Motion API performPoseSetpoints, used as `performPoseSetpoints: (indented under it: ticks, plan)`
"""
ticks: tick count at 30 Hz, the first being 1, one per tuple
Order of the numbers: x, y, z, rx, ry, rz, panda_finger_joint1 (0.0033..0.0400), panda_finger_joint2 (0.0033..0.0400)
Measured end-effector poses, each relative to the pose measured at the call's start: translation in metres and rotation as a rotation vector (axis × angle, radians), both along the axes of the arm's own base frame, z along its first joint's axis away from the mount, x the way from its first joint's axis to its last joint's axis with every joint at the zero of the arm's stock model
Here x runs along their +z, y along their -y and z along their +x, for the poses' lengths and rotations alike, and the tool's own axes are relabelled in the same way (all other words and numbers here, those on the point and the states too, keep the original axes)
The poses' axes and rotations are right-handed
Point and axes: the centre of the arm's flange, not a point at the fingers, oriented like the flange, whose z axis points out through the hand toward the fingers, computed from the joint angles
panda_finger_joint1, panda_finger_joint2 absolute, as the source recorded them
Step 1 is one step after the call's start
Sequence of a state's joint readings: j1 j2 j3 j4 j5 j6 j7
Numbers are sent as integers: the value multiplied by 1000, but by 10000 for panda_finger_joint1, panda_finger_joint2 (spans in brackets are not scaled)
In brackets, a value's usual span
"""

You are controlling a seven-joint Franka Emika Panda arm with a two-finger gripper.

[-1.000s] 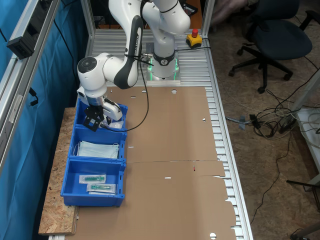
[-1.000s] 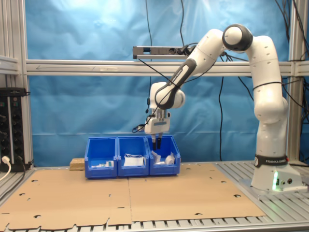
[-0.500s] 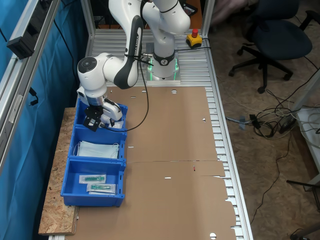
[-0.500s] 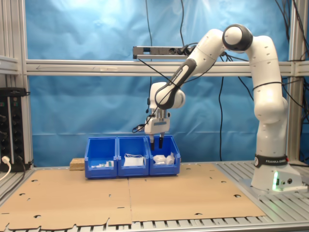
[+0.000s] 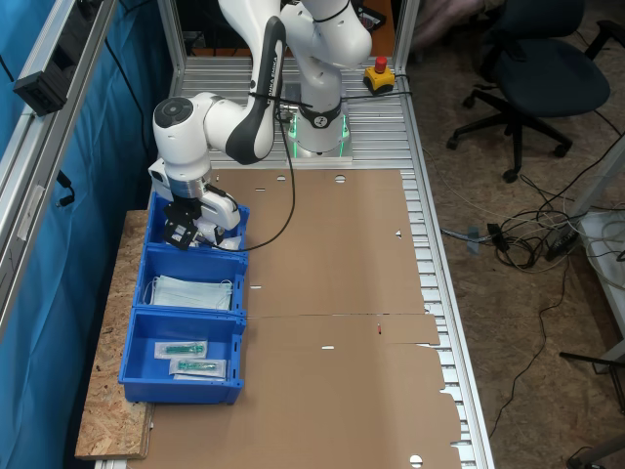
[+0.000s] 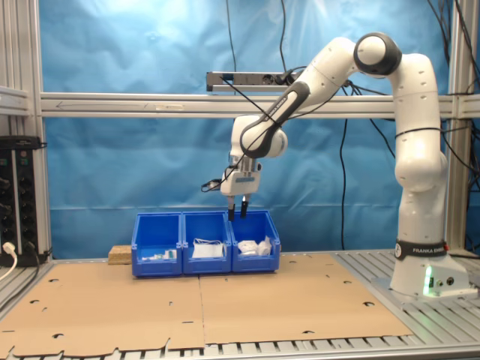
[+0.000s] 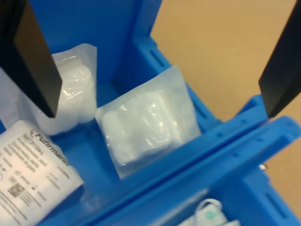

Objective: Pick and place sorting task of medical equipment.

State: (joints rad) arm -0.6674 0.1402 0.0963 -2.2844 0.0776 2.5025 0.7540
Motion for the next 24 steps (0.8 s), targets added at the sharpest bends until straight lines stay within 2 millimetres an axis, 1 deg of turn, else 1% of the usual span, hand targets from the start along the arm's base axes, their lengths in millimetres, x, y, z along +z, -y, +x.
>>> performPoseSetpoints:
  ticks: [2, 3, 7, 11, 12, 17, 20, 24]
  plan:
    - [13, -6, 6, 16, 14, -8, 398, 398]
    - [28, -14, 13, 37, 28, -17, 400, 400]
    - [64, -36, 32, 91, 55, -32, 400, 400]
    - [104, -65, 55, 159, 78, -44, 400, 400]
    - [124, -81, 66, 196, 84, -47, 400, 400]
    - [171, -129, 89, 295, 77, -39, 400, 400]
    - [193, -159, 98, 353, 64, -30, 400, 400]
    - [215, -197, 105, 425, 42, -19, 400, 400]
